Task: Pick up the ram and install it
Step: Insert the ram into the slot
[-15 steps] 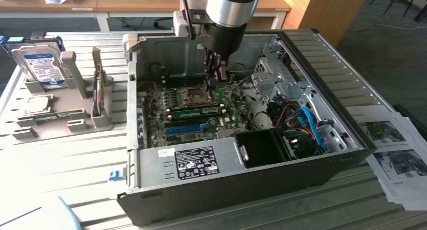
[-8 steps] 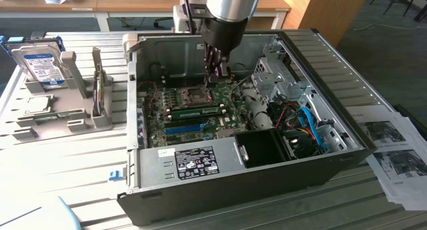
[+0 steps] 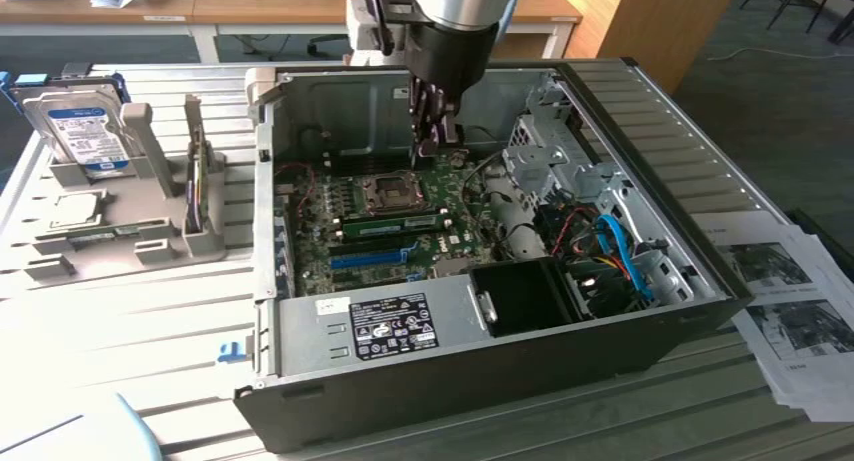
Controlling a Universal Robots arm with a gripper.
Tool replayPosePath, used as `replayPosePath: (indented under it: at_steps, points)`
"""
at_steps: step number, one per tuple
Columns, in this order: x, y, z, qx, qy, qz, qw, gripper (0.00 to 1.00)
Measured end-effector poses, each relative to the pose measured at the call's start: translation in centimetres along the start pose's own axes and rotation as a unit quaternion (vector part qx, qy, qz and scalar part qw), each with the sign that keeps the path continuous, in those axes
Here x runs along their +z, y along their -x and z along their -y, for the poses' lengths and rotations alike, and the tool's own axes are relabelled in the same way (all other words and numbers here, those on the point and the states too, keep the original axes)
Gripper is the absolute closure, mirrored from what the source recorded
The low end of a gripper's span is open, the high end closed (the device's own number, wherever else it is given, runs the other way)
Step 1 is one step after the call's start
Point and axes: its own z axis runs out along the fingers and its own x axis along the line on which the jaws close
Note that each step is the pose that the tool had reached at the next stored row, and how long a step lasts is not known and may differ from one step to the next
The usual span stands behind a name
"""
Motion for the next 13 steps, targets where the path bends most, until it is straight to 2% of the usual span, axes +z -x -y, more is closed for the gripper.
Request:
replayPosePath:
  at_steps: [13]
  points:
    - [-1.69,0.1,-0.09,0.000,0.0000,0.0000,1.0000,0.82]
